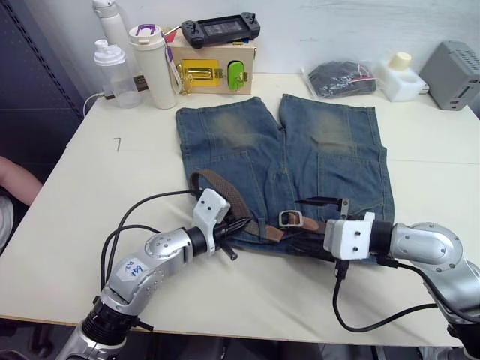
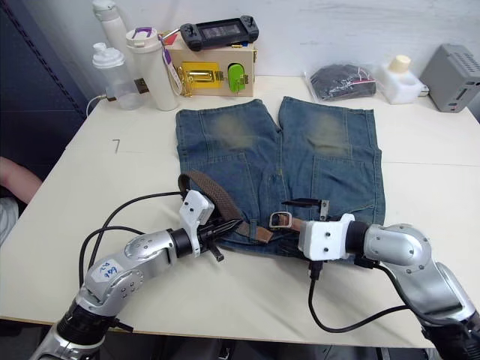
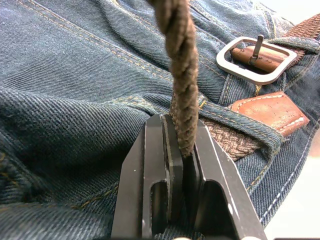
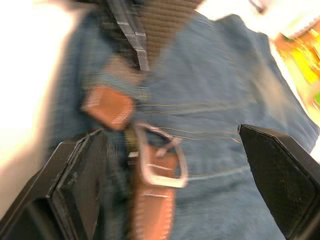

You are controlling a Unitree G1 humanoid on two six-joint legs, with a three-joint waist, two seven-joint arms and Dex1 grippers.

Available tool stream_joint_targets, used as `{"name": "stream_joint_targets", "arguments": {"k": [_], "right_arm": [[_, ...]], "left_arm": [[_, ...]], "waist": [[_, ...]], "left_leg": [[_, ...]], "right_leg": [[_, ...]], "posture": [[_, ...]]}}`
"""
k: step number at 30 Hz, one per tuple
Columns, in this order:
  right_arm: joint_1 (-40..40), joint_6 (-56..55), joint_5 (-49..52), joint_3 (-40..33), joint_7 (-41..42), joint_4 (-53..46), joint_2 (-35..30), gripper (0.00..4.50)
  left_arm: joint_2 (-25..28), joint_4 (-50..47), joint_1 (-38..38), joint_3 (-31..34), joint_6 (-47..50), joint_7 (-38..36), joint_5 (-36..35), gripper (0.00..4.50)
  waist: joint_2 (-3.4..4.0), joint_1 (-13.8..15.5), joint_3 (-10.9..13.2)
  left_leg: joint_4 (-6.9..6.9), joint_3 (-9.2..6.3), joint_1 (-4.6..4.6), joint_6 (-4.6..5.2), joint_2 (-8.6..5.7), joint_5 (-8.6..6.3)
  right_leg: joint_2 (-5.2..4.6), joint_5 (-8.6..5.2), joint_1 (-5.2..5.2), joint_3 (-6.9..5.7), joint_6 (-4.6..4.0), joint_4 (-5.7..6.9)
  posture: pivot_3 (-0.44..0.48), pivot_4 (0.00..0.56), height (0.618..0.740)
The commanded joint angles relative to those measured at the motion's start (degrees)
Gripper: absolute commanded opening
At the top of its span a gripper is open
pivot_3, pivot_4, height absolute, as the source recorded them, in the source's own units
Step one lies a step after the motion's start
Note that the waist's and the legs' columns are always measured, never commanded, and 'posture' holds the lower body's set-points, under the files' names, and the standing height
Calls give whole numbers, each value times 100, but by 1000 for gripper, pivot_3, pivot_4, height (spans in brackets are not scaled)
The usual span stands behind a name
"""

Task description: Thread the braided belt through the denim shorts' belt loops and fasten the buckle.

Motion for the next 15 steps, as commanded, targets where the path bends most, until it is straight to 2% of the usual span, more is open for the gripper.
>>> {"name": "stream_joint_targets", "arguments": {"k": [1,6,15], "right_arm": [[-130,-378,-265,232,-64,-71,106,4439],[-276,-565,-683,480,-227,131,258,4439],[-611,-186,-494,450,-284,17,532,4439]], "left_arm": [[-56,60,188,-163,285,-229,189,0],[-169,21,214,-85,363,-303,327,0],[-300,-31,265,28,454,-390,485,0]], "waist": [[0,11,0],[0,54,0],[0,57,0]], "left_leg": [[-2,0,5,0,1,0],[-2,-2,8,0,1,0],[-4,-4,11,0,1,0]], "right_leg": [[0,-6,10,-2,10,-11],[2,-8,22,-3,15,-24],[5,-8,24,-3,16,-24]], "posture": [[0,150,645],[0,150,645],[0,150,645]]}}
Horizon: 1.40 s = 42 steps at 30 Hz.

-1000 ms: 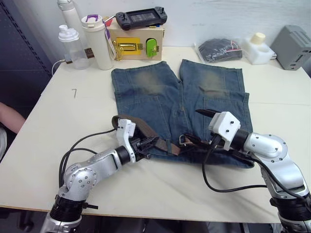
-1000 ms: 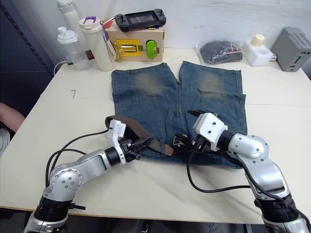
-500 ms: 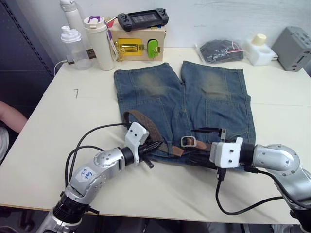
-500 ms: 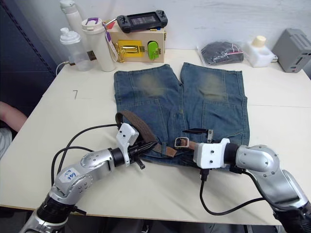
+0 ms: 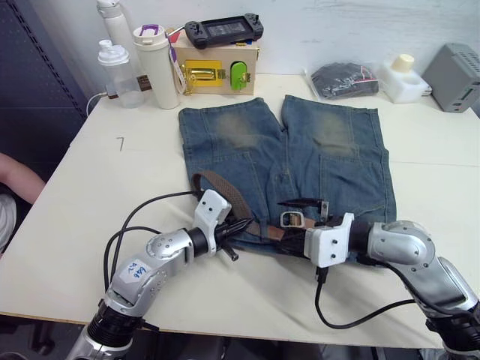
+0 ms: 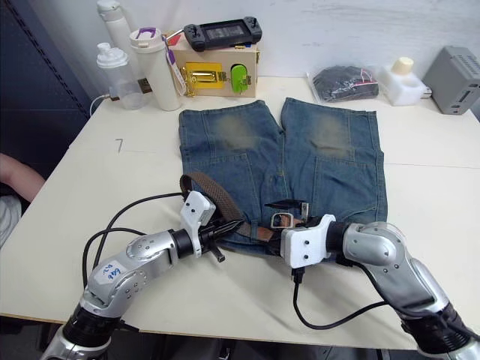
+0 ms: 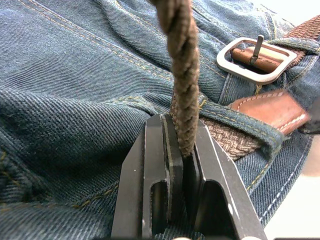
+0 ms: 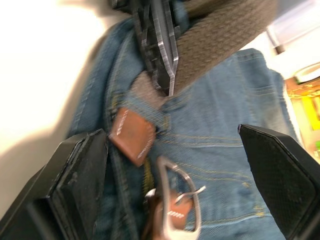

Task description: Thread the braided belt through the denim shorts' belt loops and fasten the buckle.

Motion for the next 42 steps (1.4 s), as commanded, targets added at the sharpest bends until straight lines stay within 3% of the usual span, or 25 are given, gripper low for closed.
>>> {"name": "stream_joint_targets", "arguments": {"k": [1,17,20,24,25,28,40,42], "right_arm": [[-178,171,242,-177,13,-218,11,4439],[-375,-130,-24,150,152,-89,11,4439],[-336,-240,-133,207,138,-15,-20,3642],[-342,-327,-216,231,137,72,-15,1836],[-346,-336,-222,237,143,78,-12,1184],[-335,-337,-216,251,171,78,-33,92],[-317,-227,-233,163,196,183,-135,92],[-341,-345,-345,149,97,274,-133,683]], "left_arm": [[-12,25,193,-141,256,-143,145,0],[-191,-31,277,-24,361,-227,335,0],[-210,-46,288,-10,374,-234,364,0],[-237,-65,299,12,399,-239,390,0],[-245,-72,305,18,408,-242,398,0],[-266,-89,321,37,427,-253,419,0],[-321,-110,352,80,460,-282,450,0],[-324,-115,356,75,463,-290,449,0]], "waist": [[0,0,0],[0,-3,0],[0,0,0],[0,-3,0],[0,-4,0],[0,-3,0],[0,-3,0],[0,-3,0]], "left_leg": [[0,0,0,0,0,0],[-2,-1,2,0,0,0],[-1,-1,2,0,0,0],[-1,-1,3,0,0,0],[-1,-1,3,0,0,0],[-1,-1,3,0,0,0],[-1,-1,4,0,0,0],[-1,-1,4,0,0,0]], "right_leg": [[1,0,0,0,0,0],[0,0,1,-1,0,0],[0,0,2,-1,0,0],[1,0,2,-1,0,0],[1,0,2,-1,0,0],[1,0,2,-1,0,0],[1,0,2,-1,0,0],[1,0,3,-2,0,0]], "posture": [[0,150,645],[0,150,645],[0,150,645],[0,150,645],[0,150,645],[0,150,645],[0,150,645],[0,150,645]]}}
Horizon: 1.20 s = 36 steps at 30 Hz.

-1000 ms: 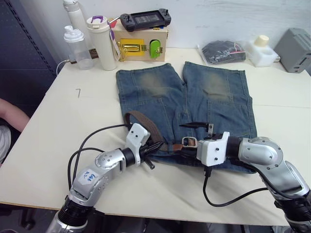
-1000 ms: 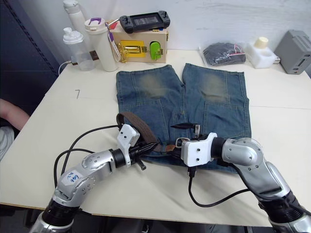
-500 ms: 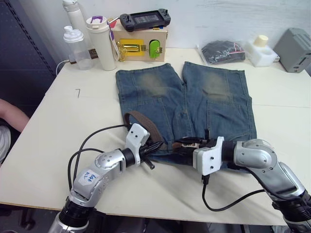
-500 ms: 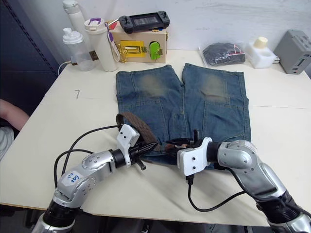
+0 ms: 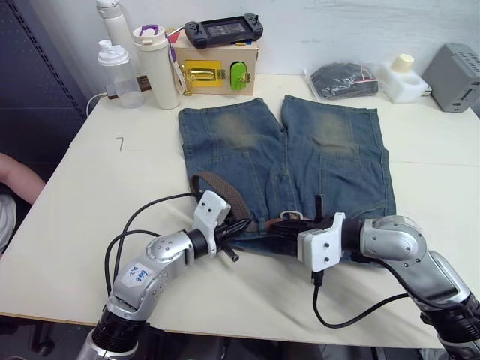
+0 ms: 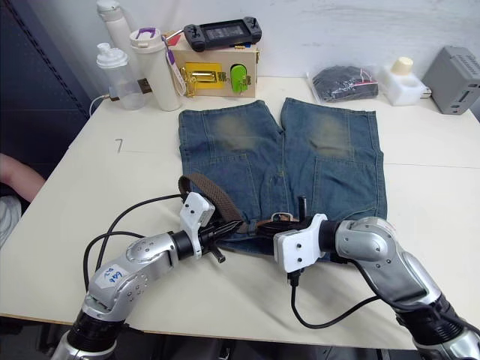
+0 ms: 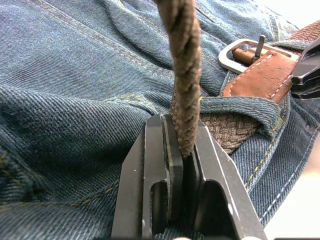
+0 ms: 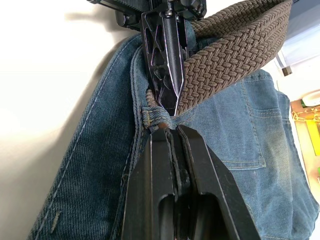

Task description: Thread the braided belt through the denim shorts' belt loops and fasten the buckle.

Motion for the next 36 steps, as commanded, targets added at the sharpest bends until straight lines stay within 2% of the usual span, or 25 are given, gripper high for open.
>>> {"name": "stream_joint_targets", "arguments": {"k": [1,4,26,27,29,31,32,36], "right_arm": [[-41,-125,-194,-195,-159,129,-92,914],[-52,-164,-224,-204,-193,189,-97,2311],[-17,-435,-13,-131,-66,-9,-70,2311],[-16,-433,-27,-127,-64,3,-69,1803],[-2,-437,-57,-126,-67,46,-73,1272],[5,-445,-92,-118,-67,82,-78,273],[5,-446,-104,-116,-68,91,-78,49],[-8,-402,-106,-108,-53,85,-69,49]], "left_arm": [[32,12,190,-165,246,-119,72,0],[27,9,196,-166,250,-122,70,0],[19,-38,220,-141,334,-127,62,0],[21,-38,217,-142,333,-131,63,0],[25,-36,213,-144,330,-138,65,0],[31,-33,212,-141,331,-145,63,0],[33,-32,212,-140,332,-147,62,0],[40,-36,213,-136,332,-151,64,0]], "waist": [[0,1,0],[0,0,0],[0,4,0],[0,4,0],[0,4,0],[0,3,0],[0,1,0],[0,2,0]], "left_leg": [[0,0,0,0,0,0],[0,0,0,0,0,0],[0,0,0,0,0,0],[0,0,0,0,0,0],[0,0,0,0,0,0],[0,0,0,0,0,0],[0,0,0,0,0,0],[0,0,0,0,0,0]], "right_leg": [[0,0,0,0,0,0],[0,0,0,0,0,0],[0,0,0,0,0,0],[0,0,0,0,0,0],[0,0,0,0,0,0],[0,0,0,0,0,0],[0,0,0,0,0,0],[0,0,0,0,0,0]], "posture": [[0,150,645],[0,150,645],[0,150,645],[0,150,645],[0,150,645],[0,150,645],[0,150,645],[0,150,645]]}}
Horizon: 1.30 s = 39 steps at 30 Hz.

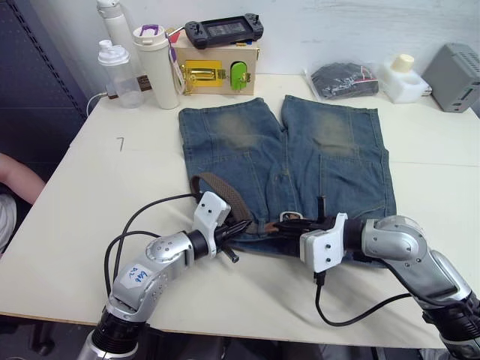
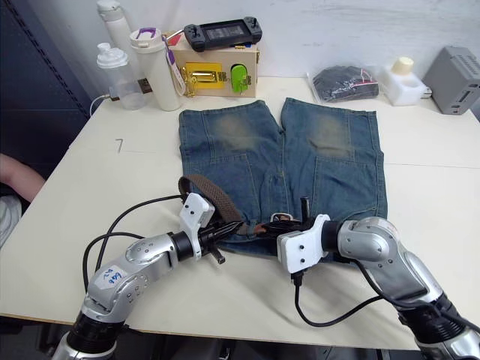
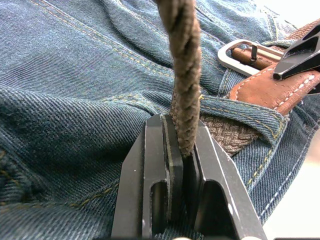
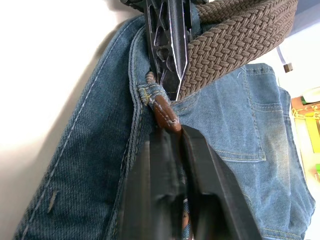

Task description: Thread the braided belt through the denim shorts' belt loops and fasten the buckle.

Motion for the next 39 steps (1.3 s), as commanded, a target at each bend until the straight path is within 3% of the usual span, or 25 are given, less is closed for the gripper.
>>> {"name": "stream_joint_targets", "arguments": {"k": [1,5,10,13,19,22,27,32,39], "right_arm": [[-27,-16,44,-79,-4,-160,-21,49],[-26,17,53,-75,7,-186,-15,49],[-48,22,44,-73,8,-171,-11,0],[-68,73,98,-117,8,-181,1,0],[-144,206,308,-229,-1,-180,-2,0],[-148,143,295,-222,-2,-139,-22,0],[-141,133,304,-240,-1,-161,-17,0],[-92,71,325,-302,8,-176,-69,0],[-23,339,608,-573,16,-341,-185,0]], "left_arm": [[57,33,174,-160,260,-129,64,0],[65,22,175,-151,271,-128,59,0],[134,-345,244,138,275,-359,-275,1981],[245,-631,376,624,490,-518,-696,3313],[838,-1228,989,1237,651,-1119,-1414,3313],[944,-1237,1113,1134,521,-1188,-1289,2539],[730,-1044,921,1004,325,-1006,-1071,180],[560,-796,778,947,316,-840,-916,79],[868,-515,825,301,155,-792,-78,79]], "waist": [[0,0,0],[0,0,0],[0,-3,0],[0,-5,0],[2,-74,1],[2,-36,2],[2,4,3],[2,-1,2],[2,7,2]], "left_leg": [[0,0,0,0,0,0],[0,0,0,0,0,0],[-2,0,0,0,0,0],[-1,-1,-1,0,2,0],[-7,0,-3,-2,9,-1],[-3,0,-5,-2,8,-1],[1,3,-8,-2,8,-1],[-1,4,-8,-2,9,-1],[-1,5,-7,-2,9,-1]], "right_leg": [[0,0,0,0,0,0],[0,0,0,0,0,0],[0,0,-2,0,0,1],[2,0,-3,0,0,1],[4,0,-10,0,0,2],[4,-1,-7,0,-1,1],[2,-1,-7,1,-2,-4],[2,-1,-7,0,-2,-4],[2,-1,-6,0,-2,-5]], "posture": [[0,150,645],[0,150,645],[0,150,645],[0,150,645],[0,150,645],[0,150,645],[0,150,645],[0,150,645],[0,150,645]]}}
